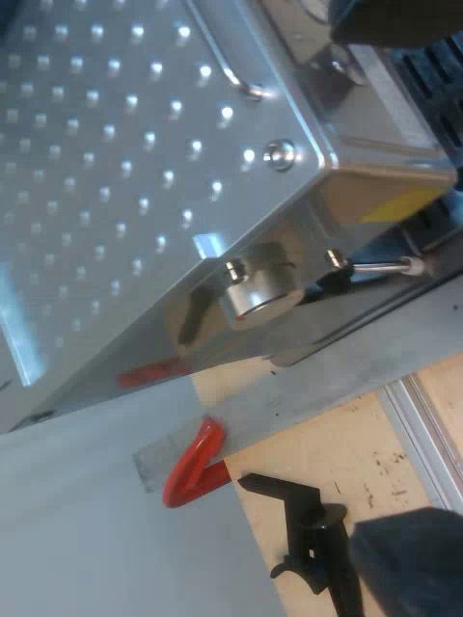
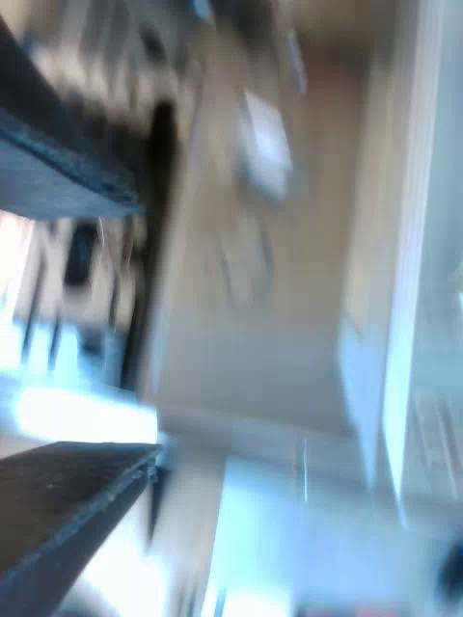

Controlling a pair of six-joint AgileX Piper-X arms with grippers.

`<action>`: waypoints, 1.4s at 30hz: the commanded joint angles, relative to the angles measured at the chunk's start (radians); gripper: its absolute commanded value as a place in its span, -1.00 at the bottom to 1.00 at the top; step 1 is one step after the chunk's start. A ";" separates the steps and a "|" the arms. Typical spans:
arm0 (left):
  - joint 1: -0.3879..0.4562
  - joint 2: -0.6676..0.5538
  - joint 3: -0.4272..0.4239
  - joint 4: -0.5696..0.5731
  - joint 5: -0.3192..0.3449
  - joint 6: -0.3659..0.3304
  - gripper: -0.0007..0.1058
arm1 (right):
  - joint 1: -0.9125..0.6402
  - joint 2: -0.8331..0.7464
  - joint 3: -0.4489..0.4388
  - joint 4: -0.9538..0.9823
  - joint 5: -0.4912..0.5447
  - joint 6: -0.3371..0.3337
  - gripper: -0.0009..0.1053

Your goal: Put the handle in the coffee machine

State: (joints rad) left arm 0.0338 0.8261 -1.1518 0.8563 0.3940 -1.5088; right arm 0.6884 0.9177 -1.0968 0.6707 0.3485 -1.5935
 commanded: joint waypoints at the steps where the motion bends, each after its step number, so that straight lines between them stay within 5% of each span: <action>1: -0.001 -0.026 -0.013 -0.013 -0.006 -0.030 0.99 | -0.149 -0.012 -0.055 0.097 -0.028 -0.007 0.05; 12: -0.001 -0.152 -0.003 0.008 -0.006 -0.030 0.99 | -0.567 -0.101 -0.075 0.258 -0.054 -0.009 0.05; 19: -0.001 -0.250 0.002 0.086 -0.025 -0.030 0.99 | -0.735 -0.201 -0.038 0.343 -0.068 -0.097 0.05; 25: -0.001 -0.378 0.063 0.092 -0.025 -0.030 0.99 | -0.758 -0.352 0.055 0.338 -0.068 -0.139 0.05; 34: -0.001 -0.711 0.272 0.163 -0.083 -0.044 0.99 | -0.758 -0.625 0.168 0.366 -0.068 -0.225 0.05; 42: -0.001 -0.931 0.356 0.300 -0.083 -0.028 0.99 | -0.758 -0.814 0.242 0.398 -0.068 -0.228 0.05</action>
State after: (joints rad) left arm 0.0338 -0.0144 -0.7987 1.1333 0.3205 -1.5361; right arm -0.0657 0.1127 -0.8518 1.0612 0.2811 -1.8097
